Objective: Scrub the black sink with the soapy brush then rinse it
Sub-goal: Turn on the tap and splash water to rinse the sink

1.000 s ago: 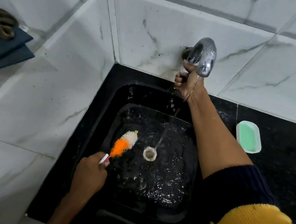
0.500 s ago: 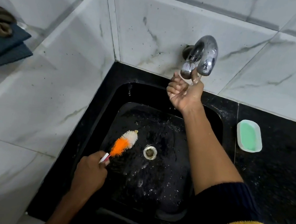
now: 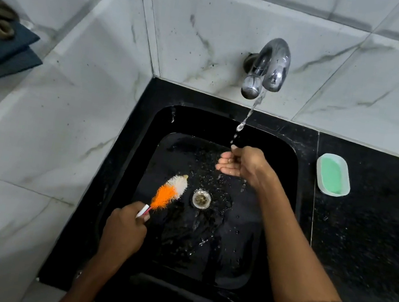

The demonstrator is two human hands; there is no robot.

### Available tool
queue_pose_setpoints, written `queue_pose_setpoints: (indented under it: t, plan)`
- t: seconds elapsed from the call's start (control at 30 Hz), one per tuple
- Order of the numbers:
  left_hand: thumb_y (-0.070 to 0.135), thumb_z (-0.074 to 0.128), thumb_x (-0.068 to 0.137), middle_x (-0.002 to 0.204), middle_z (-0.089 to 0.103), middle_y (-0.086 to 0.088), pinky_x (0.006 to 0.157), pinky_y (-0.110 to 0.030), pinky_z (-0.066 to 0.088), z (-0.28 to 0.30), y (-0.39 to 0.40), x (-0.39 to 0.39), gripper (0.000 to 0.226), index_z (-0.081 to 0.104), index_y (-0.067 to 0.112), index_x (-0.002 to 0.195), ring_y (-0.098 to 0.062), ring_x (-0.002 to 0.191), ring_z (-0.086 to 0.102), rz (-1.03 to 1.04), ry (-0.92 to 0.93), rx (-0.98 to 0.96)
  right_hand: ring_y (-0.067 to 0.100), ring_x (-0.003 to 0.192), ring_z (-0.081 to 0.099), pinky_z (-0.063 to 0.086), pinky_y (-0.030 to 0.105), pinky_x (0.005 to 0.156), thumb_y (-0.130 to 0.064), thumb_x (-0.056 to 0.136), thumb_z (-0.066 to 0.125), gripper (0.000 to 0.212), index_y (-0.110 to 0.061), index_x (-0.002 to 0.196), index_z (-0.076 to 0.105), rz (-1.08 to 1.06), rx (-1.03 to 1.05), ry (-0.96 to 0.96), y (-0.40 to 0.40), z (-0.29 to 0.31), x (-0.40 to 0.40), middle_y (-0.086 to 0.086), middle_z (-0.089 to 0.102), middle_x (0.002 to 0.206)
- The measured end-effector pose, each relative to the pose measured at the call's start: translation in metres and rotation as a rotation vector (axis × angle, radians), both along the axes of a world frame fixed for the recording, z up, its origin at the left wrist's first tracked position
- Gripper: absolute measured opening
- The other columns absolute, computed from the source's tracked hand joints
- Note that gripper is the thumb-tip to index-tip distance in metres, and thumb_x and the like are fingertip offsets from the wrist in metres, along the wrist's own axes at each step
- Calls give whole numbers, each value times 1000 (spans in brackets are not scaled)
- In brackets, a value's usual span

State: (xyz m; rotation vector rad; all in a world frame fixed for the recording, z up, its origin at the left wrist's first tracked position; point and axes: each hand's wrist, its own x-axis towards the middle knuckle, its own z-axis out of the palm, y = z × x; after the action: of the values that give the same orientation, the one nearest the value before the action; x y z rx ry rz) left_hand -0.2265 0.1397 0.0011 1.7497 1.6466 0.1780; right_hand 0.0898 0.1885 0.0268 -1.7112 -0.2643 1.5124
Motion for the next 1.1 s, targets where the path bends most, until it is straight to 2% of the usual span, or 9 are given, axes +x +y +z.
queue_pose_setpoints:
  t: [0.23, 0.37, 0.43, 0.63, 0.77, 0.8, 0.87, 0.93, 1.1]
  plan:
    - [12, 61, 90, 59, 63, -3, 59, -43, 57, 0, -6, -7, 18, 61, 23, 75, -25, 59, 63, 9, -5, 1, 33, 109, 65, 55, 38, 92, -13, 102, 38, 32, 8, 108, 62, -64, 206, 379, -43, -25, 6, 24, 66, 116]
    - [11, 61, 91, 59, 63, -2, 58, -43, 56, 2, -10, -8, 21, 61, 21, 74, -22, 59, 63, -6, -2, 12, 18, 65, 61, 57, 41, 68, -11, 81, 58, 13, -5, 75, 69, 386, -172, -403, -79, -110, -12, 8, 67, 76]
    - [9, 61, 92, 58, 62, -2, 56, -41, 55, 3, -11, -8, 21, 62, 20, 74, -21, 58, 63, -11, -8, 10, 19, 59, 58, 55, 47, 68, -12, 74, 57, 16, -7, 64, 68, 399, -233, -477, -90, -131, -18, 9, 68, 67]
    - [9, 62, 92, 57, 62, -2, 56, -44, 55, 5, -14, -7, 21, 62, 18, 73, -21, 57, 62, -18, -3, 12, 28, 91, 71, 59, 37, 82, 4, 93, 53, 16, 5, 100, 68, 53, -8, -163, -66, -68, -18, 20, 72, 96]
    - [9, 62, 92, 57, 61, -2, 56, -42, 54, 7, -16, -5, 22, 61, 19, 72, -22, 57, 62, -13, 7, 14, 32, 102, 68, 54, 39, 92, 4, 93, 51, 23, 9, 113, 62, -191, 181, 244, -57, -58, -5, 22, 70, 108]
    - [9, 61, 92, 58, 60, -2, 55, -42, 53, 7, -16, -5, 22, 61, 18, 72, -21, 57, 61, -15, 11, 16, 29, 97, 69, 55, 40, 90, 2, 91, 54, 23, 10, 110, 64, -155, 124, 168, -60, -66, -7, 20, 71, 104]
    - [8, 61, 93, 58, 60, -2, 54, -38, 51, 8, -16, -4, 22, 62, 18, 72, -20, 57, 61, -22, 9, 12, 22, 79, 69, 54, 47, 77, -6, 80, 63, 17, 5, 91, 71, 164, -100, -355, -69, -85, -14, 11, 73, 85]
    - [8, 60, 93, 58, 61, -2, 53, -36, 50, 8, -15, -3, 22, 62, 18, 73, -20, 57, 61, -31, 10, 8, 20, 74, 68, 56, 37, 71, -9, 76, 64, 11, -1, 76, 73, 326, -221, -709, -77, -96, -20, 7, 72, 75]
    - [10, 60, 93, 59, 62, -3, 56, -38, 53, 8, -10, -2, 20, 64, 19, 75, -20, 58, 61, -53, 28, 28, 24, 69, 69, 60, 43, 72, -6, 82, 57, 18, -13, 70, 68, -214, 37, -422, -35, -57, -15, 7, 72, 73]
